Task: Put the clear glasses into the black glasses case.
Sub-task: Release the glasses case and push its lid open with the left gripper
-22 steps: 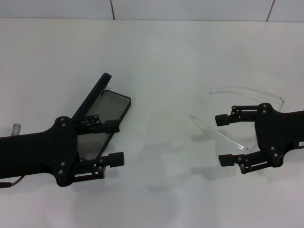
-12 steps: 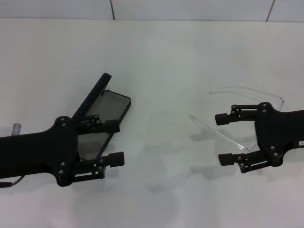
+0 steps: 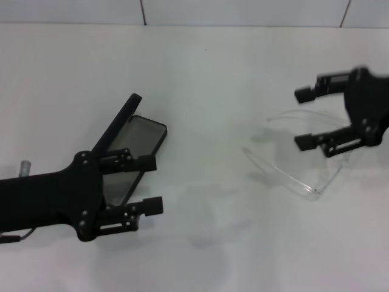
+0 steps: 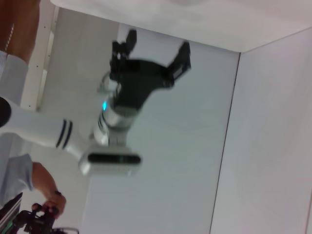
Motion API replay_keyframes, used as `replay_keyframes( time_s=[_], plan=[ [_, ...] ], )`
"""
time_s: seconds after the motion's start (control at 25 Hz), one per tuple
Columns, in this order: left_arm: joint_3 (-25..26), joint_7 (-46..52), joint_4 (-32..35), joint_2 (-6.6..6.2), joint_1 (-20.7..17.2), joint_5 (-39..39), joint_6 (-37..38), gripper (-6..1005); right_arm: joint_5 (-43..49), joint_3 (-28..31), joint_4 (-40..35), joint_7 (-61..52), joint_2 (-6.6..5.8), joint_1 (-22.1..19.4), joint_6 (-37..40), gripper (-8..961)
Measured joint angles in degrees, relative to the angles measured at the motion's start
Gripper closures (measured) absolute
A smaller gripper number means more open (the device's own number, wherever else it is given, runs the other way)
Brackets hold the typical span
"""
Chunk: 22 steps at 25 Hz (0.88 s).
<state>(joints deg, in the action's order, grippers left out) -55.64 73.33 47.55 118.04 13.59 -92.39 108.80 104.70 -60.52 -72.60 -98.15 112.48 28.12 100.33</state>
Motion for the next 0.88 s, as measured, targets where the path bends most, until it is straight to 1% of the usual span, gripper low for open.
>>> replay_keyframes(
  time_s=[0.08,0.12,0.16,0.24,0.28,0.4,0.48,0.56,0.72,0.8,0.84,0.88],
  plan=[
    [0.0,-0.8,-0.7,0.05,0.0,0.0,0.0,353,4.0,0.2,-6.8,-3.3,-0.61,2.8,2.2,127],
    [0.0,-1.1,-1.1,0.08,0.0,0.0,0.0,353,6.1,0.1,-9.0,-4.4,-0.76,3.9,3.2,128],
    [0.0,-1.5,-1.6,0.09,0.0,-0.1,0.0,353,9.7,0.0,-12.3,-5.8,-0.96,6.0,4.7,128],
    [0.0,-2.6,-2.6,0.1,0.0,0.0,0.0,353,16.4,-0.1,-16.4,-7.9,-0.95,9.7,7.8,129],
    [0.0,-3.2,-3.1,0.11,0.0,0.1,0.0,354,20.3,-0.2,-18.0,-8.9,-0.73,11.9,9.8,129],
    [0.1,-4.5,-3.9,0.25,0.0,0.4,0.0,354,28.2,-0.3,-19.5,-10.2,0.34,16.7,14.2,130],
    [0.7,-4.9,-4.1,0.54,0.1,0.5,-0.1,354,32.7,-0.9,-19.4,-10.3,1.03,19.1,16.1,130],
    [2.0,-4.9,-4.1,0.94,0.1,0.5,-0.1,354,37.5,-3.2,-19.2,-10.3,1.55,21.0,17.5,131],
    [3.6,-5.0,-4.1,1.23,0.4,0.5,-0.2,355,43.9,-8.8,-19.0,-10.3,1.81,23.1,18.6,132],
    [3.8,-5.5,-4.1,1.28,0.5,0.5,-0.5,355,44.6,-9.4,-19.1,-10.2,2.53,24.0,18.8,132],
    [4.0,-5.8,-4.1,1.34,0.6,0.6,-0.7,355,44.6,-9.4,-19.1,-10.2,2.53,24.0,18.8,132],
    [4.5,-6.1,-4.1,1.41,0.6,0.6,-0.9,355,43.6,-8.4,-19.2,-10.0,2.91,24.2,18.4,133]
  ],
)
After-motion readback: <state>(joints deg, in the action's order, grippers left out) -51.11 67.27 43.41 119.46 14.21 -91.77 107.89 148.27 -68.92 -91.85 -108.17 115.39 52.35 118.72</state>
